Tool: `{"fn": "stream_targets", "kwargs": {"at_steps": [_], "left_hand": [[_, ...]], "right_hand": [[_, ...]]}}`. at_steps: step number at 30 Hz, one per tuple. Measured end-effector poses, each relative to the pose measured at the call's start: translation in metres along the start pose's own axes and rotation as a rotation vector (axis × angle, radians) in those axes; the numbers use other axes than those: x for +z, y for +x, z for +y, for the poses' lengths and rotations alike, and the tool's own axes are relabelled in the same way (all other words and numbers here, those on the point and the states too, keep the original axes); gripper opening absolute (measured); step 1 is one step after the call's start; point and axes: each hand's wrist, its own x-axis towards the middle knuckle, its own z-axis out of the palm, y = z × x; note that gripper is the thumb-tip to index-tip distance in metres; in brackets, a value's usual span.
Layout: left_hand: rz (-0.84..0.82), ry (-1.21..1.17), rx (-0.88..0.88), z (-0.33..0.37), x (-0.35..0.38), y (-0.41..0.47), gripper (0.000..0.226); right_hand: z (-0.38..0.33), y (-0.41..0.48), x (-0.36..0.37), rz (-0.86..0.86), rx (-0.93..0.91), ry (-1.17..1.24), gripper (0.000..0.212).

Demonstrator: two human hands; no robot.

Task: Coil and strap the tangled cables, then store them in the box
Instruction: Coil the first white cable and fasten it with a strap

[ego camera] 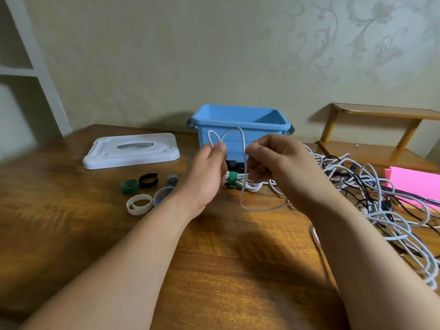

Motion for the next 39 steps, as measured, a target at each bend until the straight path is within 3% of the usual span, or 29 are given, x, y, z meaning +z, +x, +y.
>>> {"fn": "stream_targets", "kwargs": {"at_steps": [4, 8, 10, 13, 16, 22, 26, 28, 31, 33, 36, 39], "left_hand": [[-0.037, 0.01, -0.022, -0.001, 0.007, -0.007, 0.034], [-0.07, -0.09, -0.002, 0.005, 0.014, -0.01, 0.035], [-0.073, -0.12, 0.025, 0.007, 0.014, -0.011, 0.034], [-0.111, 0.042, 0.053, 0.002, 0.011, -0.013, 0.04], [-0.153, 0.03, 0.036, 0.007, 0.013, -0.02, 0.045], [-0.229, -0.055, 0.168, 0.002, 0.016, -0.018, 0.046], [-0.077, -0.287, 0.057, 0.001, 0.009, -0.007, 0.035], [0.023, -0.346, 0.021, 0.004, -0.001, 0.0, 0.033], [0.18, -0.105, 0.065, 0.001, -0.018, 0.007, 0.036], [0.252, 0.116, 0.114, -0.002, -0.026, 0.009, 0.04], [0.269, 0.266, 0.175, -0.002, -0.03, 0.008, 0.038], [0.077, 0.352, 0.196, -0.001, -0.019, 0.003, 0.035]], "right_hand": [[0.004, -0.002, 0.012, -0.043, 0.007, 0.031, 0.015], [-0.003, -0.007, 0.02, -0.064, 0.079, 0.297, 0.024], [0.0, -0.008, 0.024, -0.034, -0.01, 0.174, 0.025], [0.007, -0.006, 0.026, 0.061, -0.082, 0.038, 0.019], [0.008, -0.003, 0.022, 0.088, -0.019, 0.192, 0.02], [0.006, -0.003, 0.017, -0.007, 0.119, 0.401, 0.015], [0.011, 0.001, 0.018, 0.012, 0.133, 0.238, 0.028], [0.013, -0.002, 0.02, -0.047, 0.029, -0.125, 0.037], [0.01, -0.008, 0.016, -0.238, -0.09, -0.758, 0.041], [0.005, -0.009, 0.005, -0.303, -0.089, -1.028, 0.033], [0.0, -0.007, -0.014, -0.259, -0.099, -1.071, 0.017], [0.002, -0.004, -0.015, -0.143, -0.134, -0.787, 0.004]]}}
